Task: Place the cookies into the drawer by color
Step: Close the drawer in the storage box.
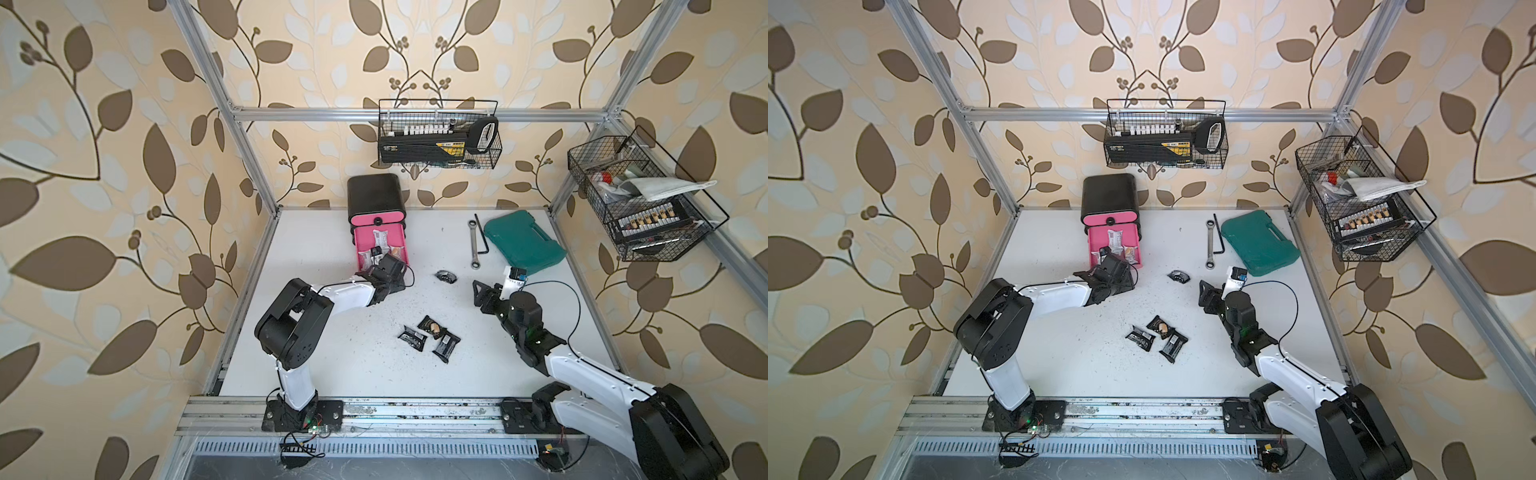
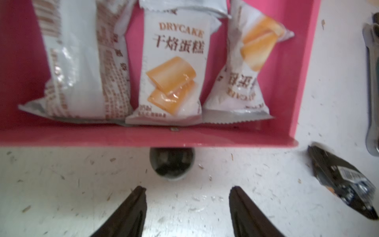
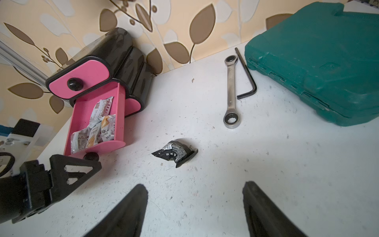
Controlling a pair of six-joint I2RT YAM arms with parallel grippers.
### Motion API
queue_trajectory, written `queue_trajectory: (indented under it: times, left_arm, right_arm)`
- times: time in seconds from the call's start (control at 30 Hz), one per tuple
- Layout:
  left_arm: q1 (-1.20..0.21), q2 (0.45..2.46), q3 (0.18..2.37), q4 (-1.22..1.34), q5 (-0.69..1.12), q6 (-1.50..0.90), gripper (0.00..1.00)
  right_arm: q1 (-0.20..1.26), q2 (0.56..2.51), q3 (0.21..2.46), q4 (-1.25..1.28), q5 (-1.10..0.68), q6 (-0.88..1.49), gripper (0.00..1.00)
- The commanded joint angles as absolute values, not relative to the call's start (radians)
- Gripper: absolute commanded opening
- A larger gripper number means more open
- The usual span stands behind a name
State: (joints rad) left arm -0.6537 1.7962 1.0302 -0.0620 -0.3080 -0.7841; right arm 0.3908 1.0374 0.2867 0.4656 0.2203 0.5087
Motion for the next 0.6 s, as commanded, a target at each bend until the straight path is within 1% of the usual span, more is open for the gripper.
queue_trajectory:
  times: [0.0,0.1,0.27,0.37,0.57]
  left_arm:
    - [-0.649,1.822,1.086,-0.063,-0.406,-0.730,0.70]
    - [-0.645,1.846,1.111,-0.064,-0.417,-0.704,0.70]
    - [-0.637,1.868,1.129,-0.061,-0.422,-0.691,0.59]
    - [-0.634,1.876,1.134,-0.060,-0.435,-0.686,0.56]
    - [-0.627,1.909,1.151,-0.051,-0.444,-0.674,0.44]
  right_arm:
    - [0.396,1.033,0.315,0.468,0.217,0.512,0.76]
    - [0.396,1.028,0.314,0.466,0.219,0.511,0.76]
    - [0.396,1.023,0.313,0.465,0.221,0.511,0.76]
    - [0.396,1.023,0.313,0.465,0.219,0.512,0.76]
    - [0.396,1.022,0.313,0.466,0.221,0.511,0.76]
